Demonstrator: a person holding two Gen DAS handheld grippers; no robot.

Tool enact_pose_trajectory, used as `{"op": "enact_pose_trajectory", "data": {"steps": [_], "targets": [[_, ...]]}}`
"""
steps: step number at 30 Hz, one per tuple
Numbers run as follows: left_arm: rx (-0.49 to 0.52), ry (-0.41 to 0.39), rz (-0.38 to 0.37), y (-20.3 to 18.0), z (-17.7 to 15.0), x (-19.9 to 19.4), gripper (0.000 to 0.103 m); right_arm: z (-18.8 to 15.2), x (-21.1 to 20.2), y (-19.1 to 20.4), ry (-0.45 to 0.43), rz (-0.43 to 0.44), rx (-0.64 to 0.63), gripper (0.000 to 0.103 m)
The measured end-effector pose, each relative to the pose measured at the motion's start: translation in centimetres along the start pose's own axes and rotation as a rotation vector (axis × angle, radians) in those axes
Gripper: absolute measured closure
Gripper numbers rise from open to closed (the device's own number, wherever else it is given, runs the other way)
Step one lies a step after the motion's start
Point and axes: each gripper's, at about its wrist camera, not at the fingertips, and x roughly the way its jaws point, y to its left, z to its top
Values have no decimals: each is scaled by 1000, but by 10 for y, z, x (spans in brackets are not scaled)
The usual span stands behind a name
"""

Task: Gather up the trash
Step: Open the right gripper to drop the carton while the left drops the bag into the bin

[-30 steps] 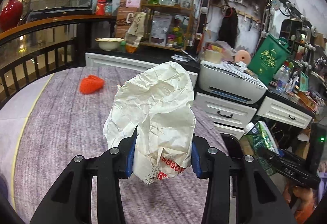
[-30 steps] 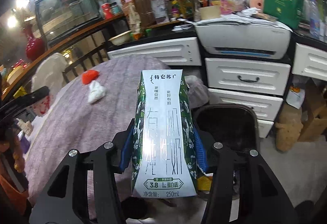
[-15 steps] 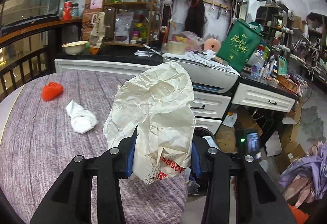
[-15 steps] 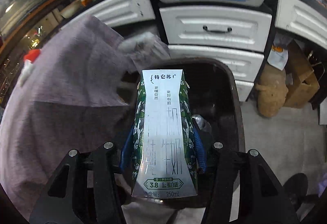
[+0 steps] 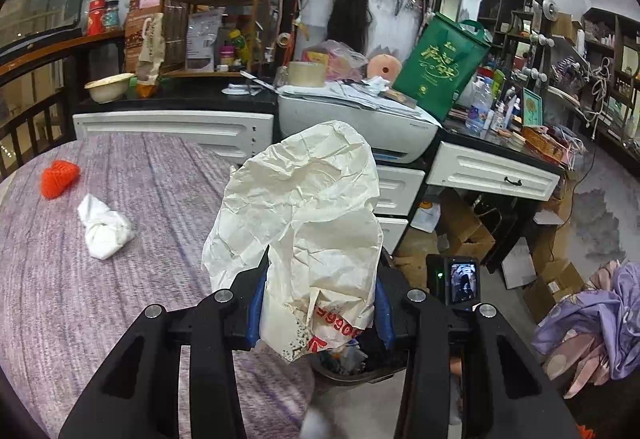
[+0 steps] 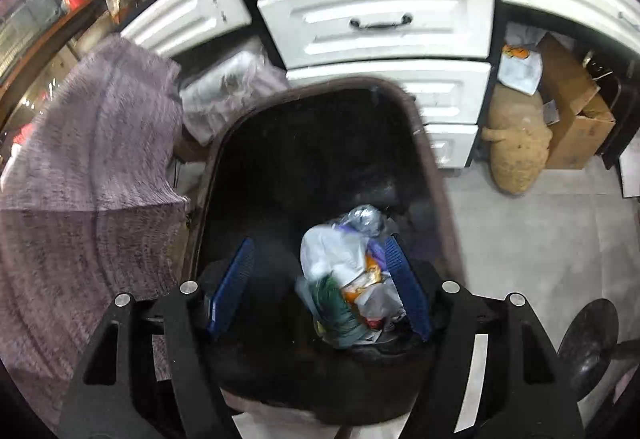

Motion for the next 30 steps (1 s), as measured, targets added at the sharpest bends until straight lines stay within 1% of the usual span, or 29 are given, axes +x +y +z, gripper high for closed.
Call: {"op": "enact_pose_trajectory", "data": {"steps": [5,7,9,12,20,30], "targets": [[26,54,-37,-22,-6,25,61,-6,-40,-13,-82,-22,15,31],[35,83,-51,-29,-10,36,61,-10,-56,-19,-117,-46,19,28],[46,114,-59,-36,-14,49,61,-13,-70,-28,-152,-78,34,27],[63,161,-67,-45,-22,67,61,-16,-85,-43,-180,-98,74,26],[62,294,-82,-55,-39,115,61,-21,-111,-80,-214,-128,159,26],[49,417,-56,-56,-48,164,61,-22,-119,-86,-228,-124,176,26]]}}
